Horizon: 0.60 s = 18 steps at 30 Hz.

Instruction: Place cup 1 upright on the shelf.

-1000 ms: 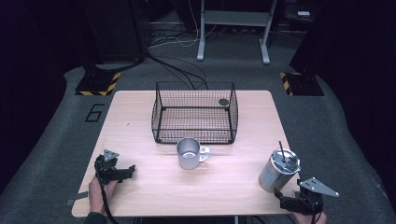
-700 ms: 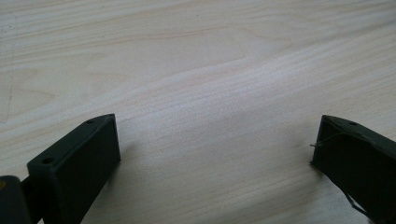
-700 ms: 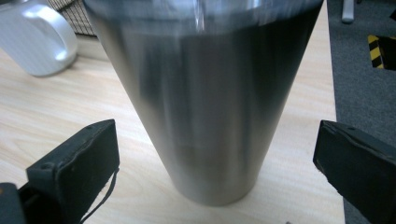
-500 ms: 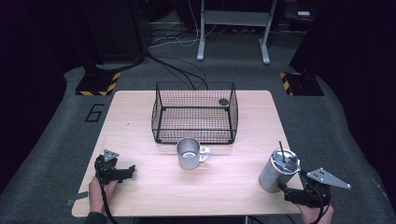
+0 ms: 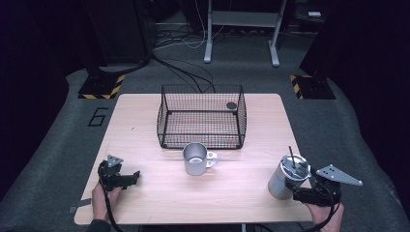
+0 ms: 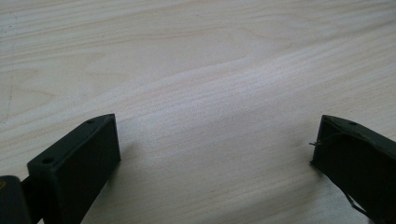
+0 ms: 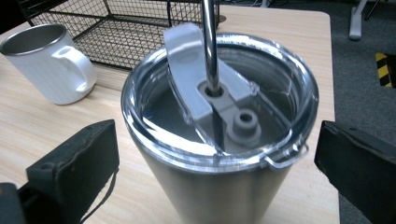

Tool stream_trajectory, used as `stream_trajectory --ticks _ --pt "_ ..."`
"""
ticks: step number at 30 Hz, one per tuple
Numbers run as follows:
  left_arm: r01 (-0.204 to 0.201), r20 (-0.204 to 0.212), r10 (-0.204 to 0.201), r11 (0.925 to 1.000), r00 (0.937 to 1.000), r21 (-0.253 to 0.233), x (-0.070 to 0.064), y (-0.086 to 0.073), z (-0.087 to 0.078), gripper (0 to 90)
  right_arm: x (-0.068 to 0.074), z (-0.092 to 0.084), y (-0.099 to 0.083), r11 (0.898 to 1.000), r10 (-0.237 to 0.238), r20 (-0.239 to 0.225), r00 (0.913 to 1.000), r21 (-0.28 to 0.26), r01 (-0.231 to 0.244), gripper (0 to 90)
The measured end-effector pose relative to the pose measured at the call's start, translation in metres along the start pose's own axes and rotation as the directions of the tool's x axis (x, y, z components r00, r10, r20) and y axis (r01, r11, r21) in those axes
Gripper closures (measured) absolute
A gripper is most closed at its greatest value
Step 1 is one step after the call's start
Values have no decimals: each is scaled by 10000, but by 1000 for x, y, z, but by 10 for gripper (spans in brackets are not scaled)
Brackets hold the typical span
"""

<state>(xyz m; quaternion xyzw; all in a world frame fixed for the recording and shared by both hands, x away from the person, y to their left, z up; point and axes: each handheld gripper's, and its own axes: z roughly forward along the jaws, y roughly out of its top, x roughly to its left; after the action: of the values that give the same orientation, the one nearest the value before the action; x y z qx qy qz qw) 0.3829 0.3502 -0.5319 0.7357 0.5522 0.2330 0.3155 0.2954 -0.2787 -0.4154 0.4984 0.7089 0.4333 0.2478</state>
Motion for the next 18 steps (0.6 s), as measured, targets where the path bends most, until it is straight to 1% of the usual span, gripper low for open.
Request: stream_trajectory --ticks 3,7,9,11,12,13,14,16,18 --pt "-3 -4 3 10000 10000 3 0 0 0 4 0 3 4 9998 -183 -1 9998 52 183 0" --pt "19 7 -19 10000 10000 -4 0 0 0 4 2 6 9 9996 -245 -21 9997 112 245 0" --pt "-28 -24 28 10000 10000 -6 0 0 0 4 2 8 11 9997 -195 7 9998 139 195 0" --pt "-7 -4 7 10000 10000 -2 0 0 0 4 0 10 14 9995 -235 -27 9997 213 236 0" --pt "-6 -2 6 10000 10000 -5 0 0 0 3 -1 12 15 9995 -162 -27 9999 256 162 0" --pt "7 5 -7 10000 10000 -8 0 0 0 4 -2 14 15 9986 -334 19 9994 417 333 0" --pt "11 9 -11 10000 10000 1 0 0 0 4 -2 17 16 9986 -299 -43 9995 441 301 0" --pt "17 11 -17 10000 10000 -4 0 0 0 4 0 22 17 9984 -228 12 9997 513 227 0" --pt "16 8 -16 10000 10000 -5 0 0 0 4 2 23 18 9977 -351 118 9993 576 344 3"
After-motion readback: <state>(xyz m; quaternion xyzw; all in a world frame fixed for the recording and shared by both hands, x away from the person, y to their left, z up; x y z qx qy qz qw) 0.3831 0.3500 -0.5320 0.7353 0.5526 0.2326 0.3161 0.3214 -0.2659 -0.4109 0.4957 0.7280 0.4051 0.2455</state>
